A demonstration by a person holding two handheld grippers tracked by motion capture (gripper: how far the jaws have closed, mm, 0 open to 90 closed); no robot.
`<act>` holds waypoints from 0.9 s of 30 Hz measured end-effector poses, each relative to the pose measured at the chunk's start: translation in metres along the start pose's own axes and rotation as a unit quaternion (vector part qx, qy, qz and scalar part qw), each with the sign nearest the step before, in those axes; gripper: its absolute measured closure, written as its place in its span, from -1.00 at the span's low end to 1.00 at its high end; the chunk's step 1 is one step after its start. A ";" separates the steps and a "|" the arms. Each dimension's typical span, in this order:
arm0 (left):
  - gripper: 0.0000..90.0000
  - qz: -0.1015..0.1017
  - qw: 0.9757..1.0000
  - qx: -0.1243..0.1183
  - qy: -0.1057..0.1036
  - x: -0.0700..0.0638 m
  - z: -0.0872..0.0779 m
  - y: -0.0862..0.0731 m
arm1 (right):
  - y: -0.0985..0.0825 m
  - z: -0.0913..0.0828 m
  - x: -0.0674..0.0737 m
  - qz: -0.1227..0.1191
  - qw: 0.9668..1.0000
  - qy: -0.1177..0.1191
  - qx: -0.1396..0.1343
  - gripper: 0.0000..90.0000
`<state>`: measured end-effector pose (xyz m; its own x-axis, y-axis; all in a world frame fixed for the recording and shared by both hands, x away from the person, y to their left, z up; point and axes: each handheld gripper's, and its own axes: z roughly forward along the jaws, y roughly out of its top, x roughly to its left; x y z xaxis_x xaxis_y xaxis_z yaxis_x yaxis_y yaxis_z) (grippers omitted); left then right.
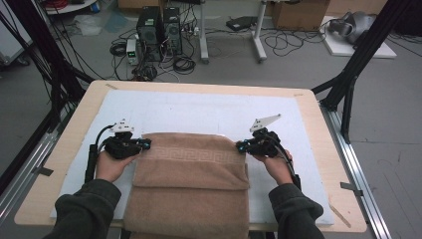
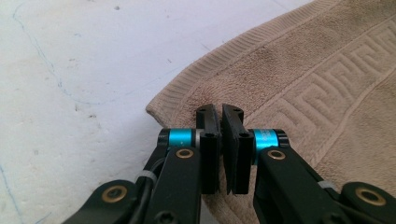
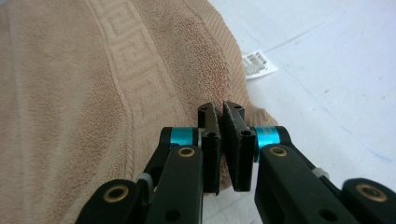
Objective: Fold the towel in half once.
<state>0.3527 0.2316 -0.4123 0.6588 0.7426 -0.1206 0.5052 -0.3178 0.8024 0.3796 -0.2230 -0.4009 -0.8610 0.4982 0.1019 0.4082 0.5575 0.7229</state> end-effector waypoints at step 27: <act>0.90 0.023 0.998 -0.043 -0.034 -0.036 -0.055 -0.016 | -0.004 -0.045 0.045 -0.039 0.998 0.037 -0.045 0.90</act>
<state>0.2902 0.2427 -0.3883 0.7182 0.6856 -0.1190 0.4249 -0.2966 0.8553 0.3256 -0.2322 -0.3685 -0.9101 0.4043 0.0911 0.3139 0.5287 0.7886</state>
